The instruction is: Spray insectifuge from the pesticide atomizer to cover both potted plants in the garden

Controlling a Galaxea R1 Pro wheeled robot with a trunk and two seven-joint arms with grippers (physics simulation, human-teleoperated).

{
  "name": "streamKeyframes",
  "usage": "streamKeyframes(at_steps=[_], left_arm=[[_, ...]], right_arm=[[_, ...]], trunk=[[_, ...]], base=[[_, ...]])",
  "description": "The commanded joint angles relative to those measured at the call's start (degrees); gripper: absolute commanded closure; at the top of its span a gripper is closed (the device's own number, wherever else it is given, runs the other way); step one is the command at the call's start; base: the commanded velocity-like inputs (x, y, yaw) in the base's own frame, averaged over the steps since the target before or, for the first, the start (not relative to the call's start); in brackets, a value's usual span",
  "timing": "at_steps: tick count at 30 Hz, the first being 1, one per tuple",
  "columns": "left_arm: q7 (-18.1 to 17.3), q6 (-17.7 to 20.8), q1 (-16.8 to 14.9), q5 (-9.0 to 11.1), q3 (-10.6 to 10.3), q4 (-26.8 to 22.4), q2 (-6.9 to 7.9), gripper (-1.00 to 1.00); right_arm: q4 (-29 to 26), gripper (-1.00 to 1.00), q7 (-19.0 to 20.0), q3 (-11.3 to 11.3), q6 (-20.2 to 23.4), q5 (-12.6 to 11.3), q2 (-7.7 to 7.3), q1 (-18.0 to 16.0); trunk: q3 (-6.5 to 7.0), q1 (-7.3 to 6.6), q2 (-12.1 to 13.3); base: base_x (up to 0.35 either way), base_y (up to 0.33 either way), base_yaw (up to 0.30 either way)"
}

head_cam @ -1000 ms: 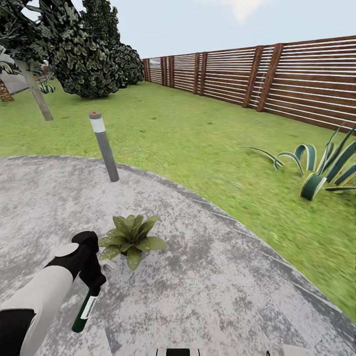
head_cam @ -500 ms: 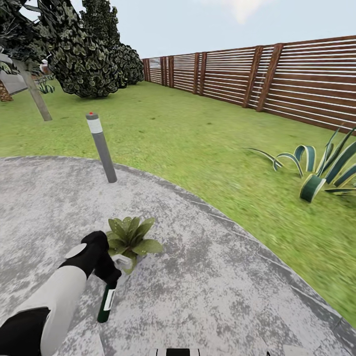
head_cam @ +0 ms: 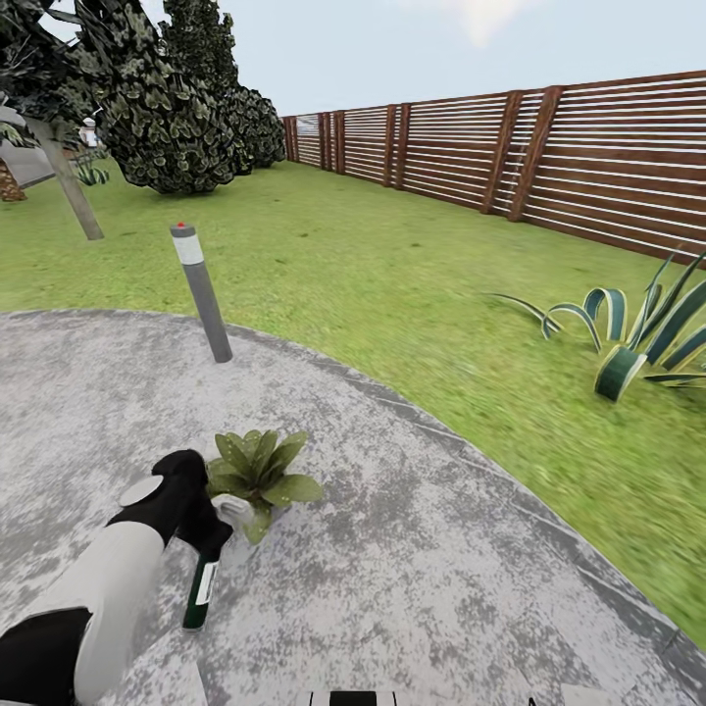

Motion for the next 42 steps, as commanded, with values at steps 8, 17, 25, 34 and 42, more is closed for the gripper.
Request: streamKeyframes(at_steps=[8, 17, 25, 34, 42], left_arm=[[-0.78, 0.69, -0.15, -0.61, -0.13, -3.23, -4.99, 1.00], [-0.75, 0.72, 0.14, -0.70, 0.11, -3.72, -5.12, 1.00], [-0.78, 0.72, 0.33, -0.65, 0.38, -3.72, -5.10, 1.00], [-0.77, 0.72, 0.51, -0.66, 0.27, -3.72, -4.94, 1.00], [-0.79, 0.72, 0.51, -0.62, 0.27, -3.72, -4.93, 1.00]], right_arm=[[0.00, -1.00, -0.13, -0.35, -0.22, 0.60, 0.02, -0.05], [-0.01, -1.00, -0.13, -0.35, -0.21, 0.60, 0.02, -0.05], [-0.07, -1.00, -0.13, -0.35, -0.22, 0.55, 0.02, -0.05], [-0.18, -1.00, -0.21, -0.28, -0.28, 0.45, 0.04, -0.05], [-0.18, -1.00, -0.23, -0.27, -0.29, 0.51, 0.11, -0.05]], trunk=[[-0.05, -0.01, -0.02], [-0.05, -0.01, -0.02], [-0.05, -0.01, -0.02], [-0.05, -0.01, -0.02], [-0.05, -0.01, -0.02]], base=[[0.060, -0.041, 0.225], [0.131, -0.172, 0.022], [0.003, -0.012, 0.048], [0.000, 0.000, 0.147], [0.056, -0.142, 0.004]])
